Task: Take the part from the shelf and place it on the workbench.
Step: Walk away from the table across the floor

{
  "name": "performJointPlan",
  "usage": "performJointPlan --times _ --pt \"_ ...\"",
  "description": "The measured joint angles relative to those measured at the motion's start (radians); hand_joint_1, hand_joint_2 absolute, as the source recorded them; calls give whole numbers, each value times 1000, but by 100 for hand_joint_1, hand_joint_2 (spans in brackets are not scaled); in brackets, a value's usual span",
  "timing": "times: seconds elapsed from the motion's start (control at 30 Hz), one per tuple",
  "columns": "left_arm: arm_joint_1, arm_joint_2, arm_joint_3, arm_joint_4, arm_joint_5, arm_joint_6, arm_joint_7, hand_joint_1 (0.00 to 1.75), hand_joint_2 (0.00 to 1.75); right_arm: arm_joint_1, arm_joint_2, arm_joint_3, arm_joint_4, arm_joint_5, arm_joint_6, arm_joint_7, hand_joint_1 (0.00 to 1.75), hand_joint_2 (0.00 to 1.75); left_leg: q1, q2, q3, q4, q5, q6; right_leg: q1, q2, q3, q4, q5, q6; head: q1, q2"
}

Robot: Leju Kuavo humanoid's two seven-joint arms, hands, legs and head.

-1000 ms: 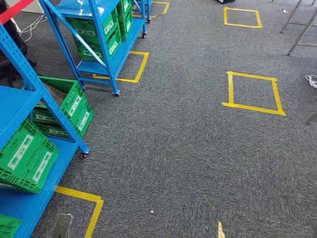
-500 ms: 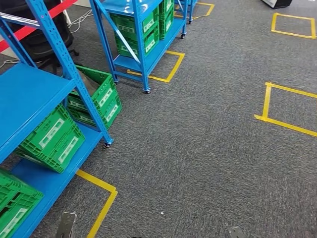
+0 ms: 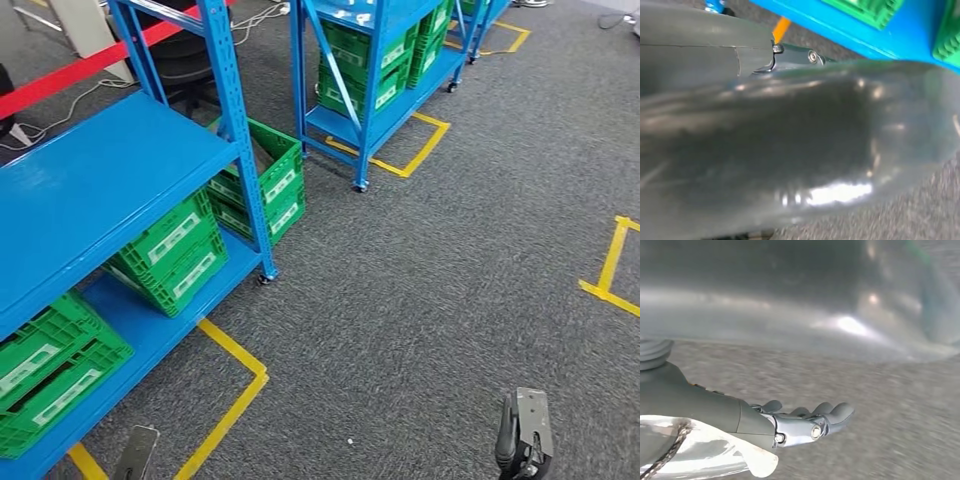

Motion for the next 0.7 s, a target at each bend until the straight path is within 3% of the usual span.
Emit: performJointPlan --times 0.03,0.07,0.13,0.17,0.23,0.27,0.3,0.37,0.43,0.5,0.53,0.57,0.63,0.7 --pt "6 -1 3 -8 -6 1 5 0 0 6 14 -31 -7 16 2 -14 0 0 -1 -16 2 1 -1 0 0 4 -10 -3 22 -2 0 0" --pt "11 -3 6 -16 -14 1 9 0 0 11 26 -59 -16 32 6 -29 0 0 -1 -31 5 1 -2 -1 0 9 -2 -44 62 -5 0 0" --pt "19 -8 15 -33 -31 0 15 0 0 16 49 -109 -35 66 21 -64 0 0 -1 -59 7 5 -7 -6 -2 48 43 -176 143 -11 0 0" --pt "21 -10 20 -41 -38 -1 18 0 0 16 59 -130 -43 80 29 -78 0 0 0 -71 5 8 -8 -11 -4 68 65 -226 161 -14 -1 0" --pt "27 -13 31 -55 -49 -5 24 0 0 16 76 -164 -57 103 48 -95 0 0 4 -94 -4 10 -7 -23 -3 85 84 -261 161 -20 -1 0" --pt "31 -14 36 -61 -52 -7 26 0 0 18 84 -177 -64 114 56 -101 0 0 6 -106 -7 10 -5 -29 -2 74 89 -265 160 -24 -1 0" --pt "37 -16 43 -67 -54 -9 28 0 0 25 90 -186 -71 124 63 -108 0 0 6 -102 -8 12 -7 -36 -2 62 92 -268 161 -29 -1 0" --pt "46 -21 56 -79 -57 -10 29 0 0 55 96 -195 -87 135 67 -128 0 0 3 -50 -25 53 -36 -48 -4 33 101 -276 161 -40 -8 0" --pt "48 -26 70 -91 -59 -10 30 0 0 101 97 -200 -98 130 69 -143 0 0 4 12 -76 167 -96 -58 -1 -2 110 -279 155 -49 -13 0" --pt "55 -32 83 -99 -62 -8 30 0 0 146 97 -203 -101 112 84 -152 0 0 8 27 -125 272 -132 -64 2 -34 116 -279 148 -53 -13 0" --pt "62 -36 91 -104 -64 -7 31 0 0 170 97 -206 -102 98 95 -160 0 0 10 30 -127 279 -123 -65 2 -49 120 -279 144 -53 -13 0" --pt "69 -40 99 -109 -65 -7 32 0 0 195 97 -210 -102 81 107 -168 0 0 11 33 -111 250 -99 -65 2 -63 125 -279 140 -52 -14 0" --pt "80 -47 116 -119 -65 -11 37 0 0 242 97 -219 -101 44 133 -178 0 0 6 64 -43 121 -36 -56 4 -88 136 -279 130 -47 -13 0" --pt "83 -52 129 -127 -64 -17 40 0 0 269 98 -226 -97 18 152 -177 0 0 -3 98 4 27 -15 -43 8 -107 143 -278 120 -37 -13 0"
